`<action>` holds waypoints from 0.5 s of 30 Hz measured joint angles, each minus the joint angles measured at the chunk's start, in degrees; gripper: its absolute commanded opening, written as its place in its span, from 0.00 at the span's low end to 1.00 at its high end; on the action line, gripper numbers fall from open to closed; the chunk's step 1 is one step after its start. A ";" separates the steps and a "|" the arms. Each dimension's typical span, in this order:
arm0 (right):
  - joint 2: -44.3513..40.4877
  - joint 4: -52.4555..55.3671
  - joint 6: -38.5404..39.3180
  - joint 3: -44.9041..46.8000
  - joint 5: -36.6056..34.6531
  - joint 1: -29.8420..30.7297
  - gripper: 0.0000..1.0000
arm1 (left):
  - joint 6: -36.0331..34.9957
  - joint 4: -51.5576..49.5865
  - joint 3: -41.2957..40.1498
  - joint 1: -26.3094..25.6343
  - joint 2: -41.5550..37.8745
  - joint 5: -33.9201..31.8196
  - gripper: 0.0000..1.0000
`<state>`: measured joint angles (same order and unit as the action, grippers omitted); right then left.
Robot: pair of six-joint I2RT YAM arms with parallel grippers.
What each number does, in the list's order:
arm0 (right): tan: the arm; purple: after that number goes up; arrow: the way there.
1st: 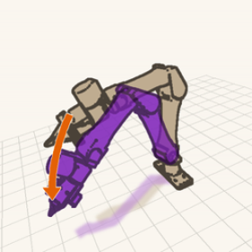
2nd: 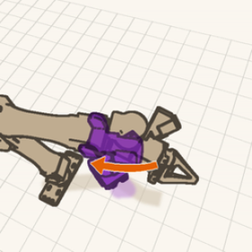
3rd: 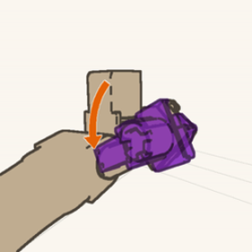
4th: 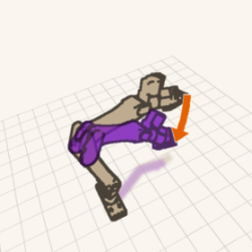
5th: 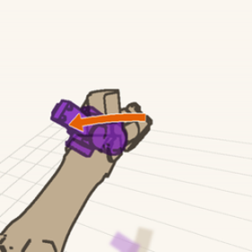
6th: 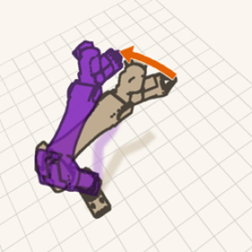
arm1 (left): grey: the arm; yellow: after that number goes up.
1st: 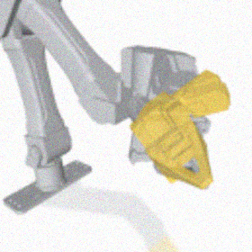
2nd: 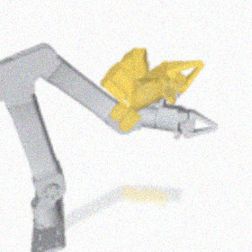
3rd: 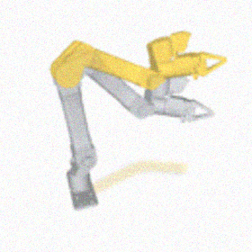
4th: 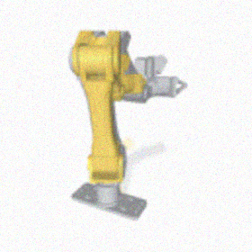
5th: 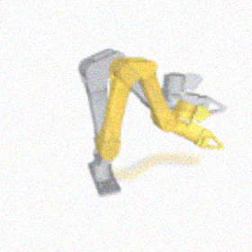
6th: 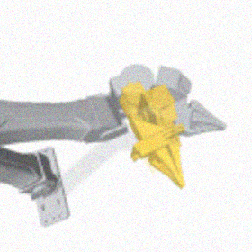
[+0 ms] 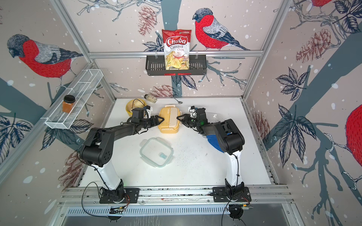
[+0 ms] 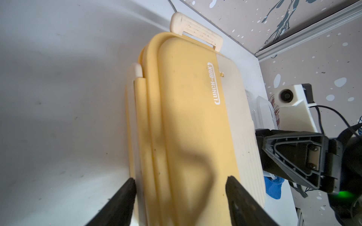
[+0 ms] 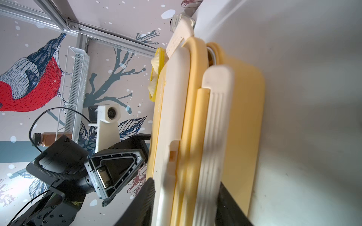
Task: Wipe the insides of the lunch boxes
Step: Open the lid of the lunch box.
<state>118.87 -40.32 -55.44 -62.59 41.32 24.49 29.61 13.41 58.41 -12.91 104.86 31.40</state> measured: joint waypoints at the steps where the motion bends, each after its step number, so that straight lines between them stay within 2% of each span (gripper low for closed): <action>1: -0.39 0.07 0.09 0.20 0.00 -0.28 0.43 | 0.00 0.00 0.13 -0.31 0.20 -0.02 0.72; 8: -2.73 3.17 1.84 0.57 -0.15 -1.16 0.38 | 0.11 -0.39 0.90 -1.92 0.81 -0.79 0.72; 15: -2.97 12.48 5.86 -6.08 -0.22 -1.25 0.44 | 1.03 0.33 1.46 -3.34 1.01 -1.95 0.72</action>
<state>115.90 -27.83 -49.58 -68.66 41.10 23.24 30.63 13.74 59.88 -16.25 105.86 29.45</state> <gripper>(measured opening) 0.441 0.718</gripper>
